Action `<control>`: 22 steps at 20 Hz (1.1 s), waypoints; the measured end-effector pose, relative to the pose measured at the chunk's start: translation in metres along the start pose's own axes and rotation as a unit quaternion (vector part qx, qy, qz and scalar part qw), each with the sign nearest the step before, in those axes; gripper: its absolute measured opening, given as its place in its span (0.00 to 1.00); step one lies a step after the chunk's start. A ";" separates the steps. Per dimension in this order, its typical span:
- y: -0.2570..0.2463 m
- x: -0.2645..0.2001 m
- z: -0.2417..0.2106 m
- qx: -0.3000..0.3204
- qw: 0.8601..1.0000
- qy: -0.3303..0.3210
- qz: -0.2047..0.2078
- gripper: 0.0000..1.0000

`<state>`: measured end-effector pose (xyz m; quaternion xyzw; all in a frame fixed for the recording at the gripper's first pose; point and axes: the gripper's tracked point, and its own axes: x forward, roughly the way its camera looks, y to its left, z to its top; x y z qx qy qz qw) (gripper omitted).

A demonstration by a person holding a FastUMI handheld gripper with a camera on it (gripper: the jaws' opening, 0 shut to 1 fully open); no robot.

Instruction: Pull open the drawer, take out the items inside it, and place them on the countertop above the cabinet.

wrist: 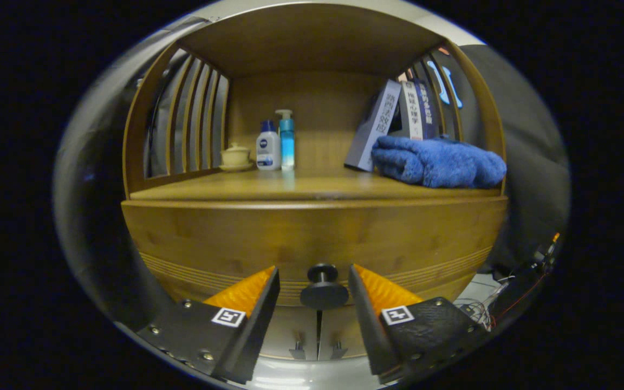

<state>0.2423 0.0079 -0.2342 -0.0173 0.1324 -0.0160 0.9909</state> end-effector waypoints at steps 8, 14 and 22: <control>-0.002 0.003 -0.001 0.016 1.000 -0.019 0.008 0.39; 0.001 0.005 -0.006 0.036 0.998 -0.016 0.038 0.39; -0.004 -0.052 -0.020 0.043 0.999 0.016 0.022 0.32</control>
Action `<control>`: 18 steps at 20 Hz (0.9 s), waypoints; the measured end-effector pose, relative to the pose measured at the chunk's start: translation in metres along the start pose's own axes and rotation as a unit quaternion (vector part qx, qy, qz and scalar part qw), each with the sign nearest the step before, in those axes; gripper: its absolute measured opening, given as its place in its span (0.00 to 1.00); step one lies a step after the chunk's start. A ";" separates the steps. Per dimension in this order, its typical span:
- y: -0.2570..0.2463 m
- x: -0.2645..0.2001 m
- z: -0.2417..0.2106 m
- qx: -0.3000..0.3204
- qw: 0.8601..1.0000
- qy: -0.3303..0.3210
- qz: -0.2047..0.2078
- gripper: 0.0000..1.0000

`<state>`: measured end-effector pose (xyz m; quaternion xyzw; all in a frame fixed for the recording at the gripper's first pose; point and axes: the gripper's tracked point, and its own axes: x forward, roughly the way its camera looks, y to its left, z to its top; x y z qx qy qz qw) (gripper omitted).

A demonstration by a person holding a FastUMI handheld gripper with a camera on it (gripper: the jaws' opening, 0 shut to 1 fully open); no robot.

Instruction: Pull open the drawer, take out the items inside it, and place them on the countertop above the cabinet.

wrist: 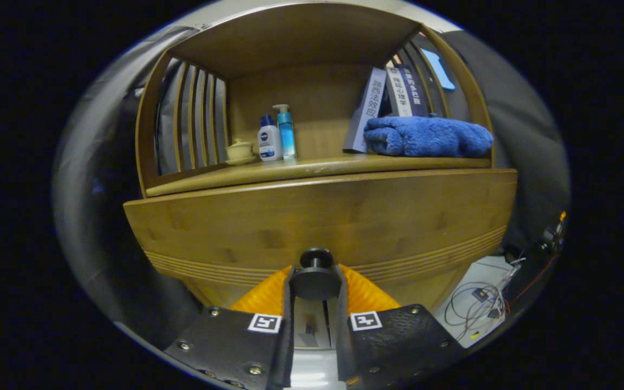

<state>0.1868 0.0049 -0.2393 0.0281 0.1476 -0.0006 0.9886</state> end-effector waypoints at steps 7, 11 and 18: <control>-0.009 -0.057 -0.014 0.003 1.000 0.007 -0.014 0.32; -0.011 -0.083 -0.023 -0.005 1.000 0.010 -0.003 0.32; -0.018 -0.115 -0.038 -0.013 1.000 0.019 -0.003 0.32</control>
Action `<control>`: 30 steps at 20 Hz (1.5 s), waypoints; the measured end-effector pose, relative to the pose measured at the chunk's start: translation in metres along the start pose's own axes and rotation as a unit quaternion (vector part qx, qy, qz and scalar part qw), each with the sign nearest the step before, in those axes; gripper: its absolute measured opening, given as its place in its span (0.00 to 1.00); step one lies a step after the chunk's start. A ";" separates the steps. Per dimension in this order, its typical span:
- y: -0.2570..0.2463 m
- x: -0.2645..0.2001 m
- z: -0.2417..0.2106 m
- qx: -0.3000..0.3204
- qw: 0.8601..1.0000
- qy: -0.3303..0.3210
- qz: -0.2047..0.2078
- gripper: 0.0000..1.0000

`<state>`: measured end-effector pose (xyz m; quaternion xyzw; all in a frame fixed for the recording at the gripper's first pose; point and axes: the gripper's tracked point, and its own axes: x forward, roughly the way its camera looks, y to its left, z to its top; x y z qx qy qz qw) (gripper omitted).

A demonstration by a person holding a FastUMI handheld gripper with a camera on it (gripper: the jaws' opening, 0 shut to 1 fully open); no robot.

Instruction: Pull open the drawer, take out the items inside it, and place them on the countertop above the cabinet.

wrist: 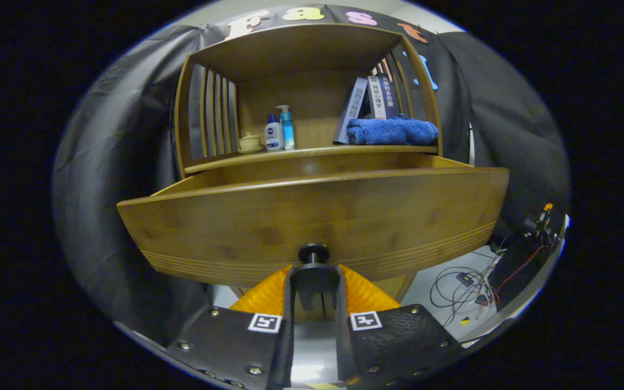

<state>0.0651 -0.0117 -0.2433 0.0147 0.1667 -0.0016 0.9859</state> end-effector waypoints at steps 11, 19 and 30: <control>0.000 -0.033 -0.010 0.007 1.000 0.024 0.004 0.54; -0.010 -0.073 0.075 0.029 0.999 0.016 -0.039 0.99; 0.010 -0.004 0.120 0.026 0.988 0.144 -0.052 0.99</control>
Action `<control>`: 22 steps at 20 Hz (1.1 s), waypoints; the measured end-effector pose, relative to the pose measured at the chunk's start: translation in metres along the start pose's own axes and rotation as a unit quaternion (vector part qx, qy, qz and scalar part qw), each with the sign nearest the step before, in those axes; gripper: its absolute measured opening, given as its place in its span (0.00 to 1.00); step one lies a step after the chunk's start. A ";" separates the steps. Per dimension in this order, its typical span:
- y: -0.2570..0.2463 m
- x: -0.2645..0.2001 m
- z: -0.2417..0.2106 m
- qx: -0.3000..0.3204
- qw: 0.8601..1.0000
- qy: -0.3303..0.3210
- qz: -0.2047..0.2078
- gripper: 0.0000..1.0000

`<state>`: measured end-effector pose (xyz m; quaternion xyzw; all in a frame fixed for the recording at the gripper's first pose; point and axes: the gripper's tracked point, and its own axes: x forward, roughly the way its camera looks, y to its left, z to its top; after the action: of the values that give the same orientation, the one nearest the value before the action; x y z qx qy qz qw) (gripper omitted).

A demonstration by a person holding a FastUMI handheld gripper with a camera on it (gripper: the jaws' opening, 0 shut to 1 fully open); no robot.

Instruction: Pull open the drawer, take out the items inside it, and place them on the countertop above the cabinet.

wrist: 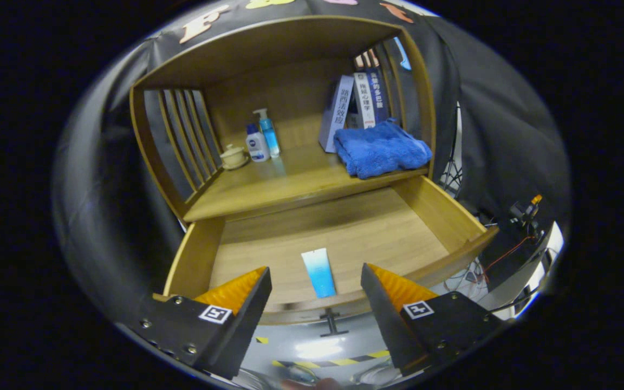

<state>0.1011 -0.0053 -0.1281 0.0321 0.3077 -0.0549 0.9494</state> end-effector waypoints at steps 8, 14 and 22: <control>0.014 0.082 -0.028 -0.046 0.986 0.158 0.008 0.99; 0.018 0.114 -0.059 -0.078 0.971 0.227 0.003 0.95; 0.008 0.133 -0.085 -0.058 0.955 0.290 -0.011 0.67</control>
<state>0.1594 -0.0006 -0.2748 -0.0122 0.5725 -0.0353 0.8191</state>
